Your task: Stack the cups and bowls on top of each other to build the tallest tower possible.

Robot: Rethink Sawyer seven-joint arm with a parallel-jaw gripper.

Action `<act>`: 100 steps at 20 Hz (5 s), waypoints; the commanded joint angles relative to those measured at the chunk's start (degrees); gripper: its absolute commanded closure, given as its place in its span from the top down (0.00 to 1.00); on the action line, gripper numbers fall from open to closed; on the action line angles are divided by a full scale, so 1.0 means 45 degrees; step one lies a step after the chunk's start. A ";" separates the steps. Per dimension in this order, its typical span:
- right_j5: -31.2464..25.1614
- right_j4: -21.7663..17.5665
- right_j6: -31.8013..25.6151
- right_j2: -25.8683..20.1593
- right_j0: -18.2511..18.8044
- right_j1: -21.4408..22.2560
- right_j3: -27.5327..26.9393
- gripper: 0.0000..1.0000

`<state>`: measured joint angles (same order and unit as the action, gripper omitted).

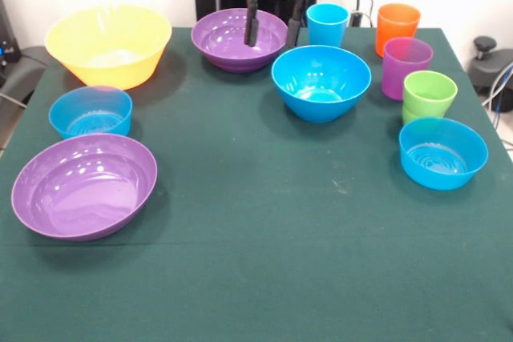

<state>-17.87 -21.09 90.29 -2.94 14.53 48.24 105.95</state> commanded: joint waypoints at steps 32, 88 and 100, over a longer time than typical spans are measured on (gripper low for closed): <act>-0.4647 -0.1004 -0.3672 -0.4029 0.4424 -0.1705 -0.2805 1.00; -0.6471 -0.4653 -0.4010 -0.3622 0.4785 -0.3642 -0.4917 1.00; -0.5507 -0.5466 -0.4903 -0.4122 0.6283 -0.3128 -0.3492 1.00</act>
<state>-45.75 -40.09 89.12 -15.72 41.59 33.11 83.64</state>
